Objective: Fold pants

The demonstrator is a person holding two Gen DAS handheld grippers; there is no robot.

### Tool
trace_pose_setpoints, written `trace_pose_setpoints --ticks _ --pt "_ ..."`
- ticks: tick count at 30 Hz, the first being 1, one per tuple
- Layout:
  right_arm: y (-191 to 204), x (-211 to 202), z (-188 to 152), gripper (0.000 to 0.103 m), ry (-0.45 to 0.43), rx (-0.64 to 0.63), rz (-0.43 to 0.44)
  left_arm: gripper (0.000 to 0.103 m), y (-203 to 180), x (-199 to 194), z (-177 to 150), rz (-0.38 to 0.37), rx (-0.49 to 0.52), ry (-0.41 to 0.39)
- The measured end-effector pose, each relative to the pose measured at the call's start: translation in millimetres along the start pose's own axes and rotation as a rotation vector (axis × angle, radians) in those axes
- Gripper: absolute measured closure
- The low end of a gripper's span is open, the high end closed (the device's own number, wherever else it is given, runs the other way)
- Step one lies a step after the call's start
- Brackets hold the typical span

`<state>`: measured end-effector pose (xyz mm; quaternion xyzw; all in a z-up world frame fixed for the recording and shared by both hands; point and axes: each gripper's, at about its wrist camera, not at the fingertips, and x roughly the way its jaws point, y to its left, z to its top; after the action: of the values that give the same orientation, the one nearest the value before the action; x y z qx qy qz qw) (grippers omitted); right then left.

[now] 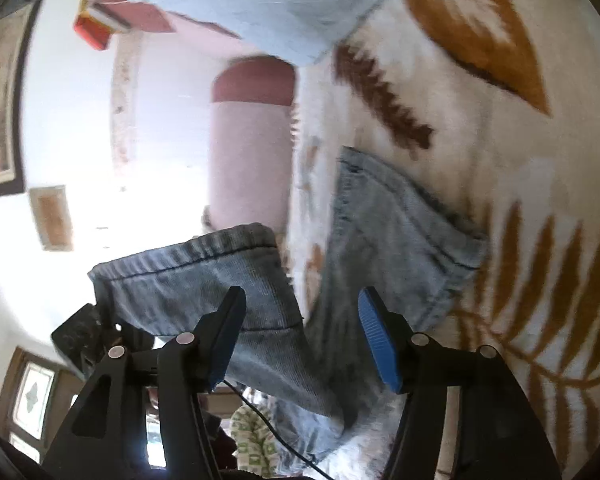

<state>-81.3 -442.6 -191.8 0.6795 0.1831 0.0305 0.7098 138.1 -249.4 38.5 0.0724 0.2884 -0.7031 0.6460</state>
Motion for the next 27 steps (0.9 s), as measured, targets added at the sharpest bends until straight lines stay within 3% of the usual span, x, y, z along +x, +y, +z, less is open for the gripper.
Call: trace_pose_setpoints --ticks 2,4,9,17,21,22,24,26,27 --pt "7.2 -2.4 -1.2 0.036 -0.005 -0.031 0.04 0.092 -4.1 1.3 0.1 -0.017 0.017 0.011" --pt "14.1 -5.7 3.0 0.023 -0.038 -0.016 0.08 0.092 -11.0 -0.1 -1.4 -0.025 0.044 0.024" --pt "8.8 0.2 6.0 0.022 -0.051 0.034 0.141 0.092 -20.4 -13.1 -2.6 -0.047 0.069 0.029" --pt "37.4 -9.0 -2.3 0.022 -0.061 -0.098 0.246 0.092 -31.8 -35.4 -5.8 -0.065 0.075 0.001" --pt "39.9 -2.3 -5.6 0.023 -0.023 -0.086 0.283 0.092 -32.3 -39.4 -4.8 -0.057 0.059 0.0" --pt "41.5 -1.3 -6.6 0.024 -0.014 -0.094 0.285 0.092 -33.2 -38.7 -3.9 -0.054 0.067 -0.001" --pt "48.3 -3.5 -9.7 0.041 -0.006 -0.145 0.283 0.092 -31.7 -35.9 -0.6 -0.061 0.064 -0.011" --pt "60.3 -7.9 -12.3 0.08 0.004 -0.245 0.245 0.092 -26.6 -30.3 3.1 -0.042 0.057 -0.014" --pt "64.2 -10.9 -13.1 0.086 0.008 -0.272 0.228 0.092 -21.5 -24.9 5.2 -0.025 0.045 -0.012"
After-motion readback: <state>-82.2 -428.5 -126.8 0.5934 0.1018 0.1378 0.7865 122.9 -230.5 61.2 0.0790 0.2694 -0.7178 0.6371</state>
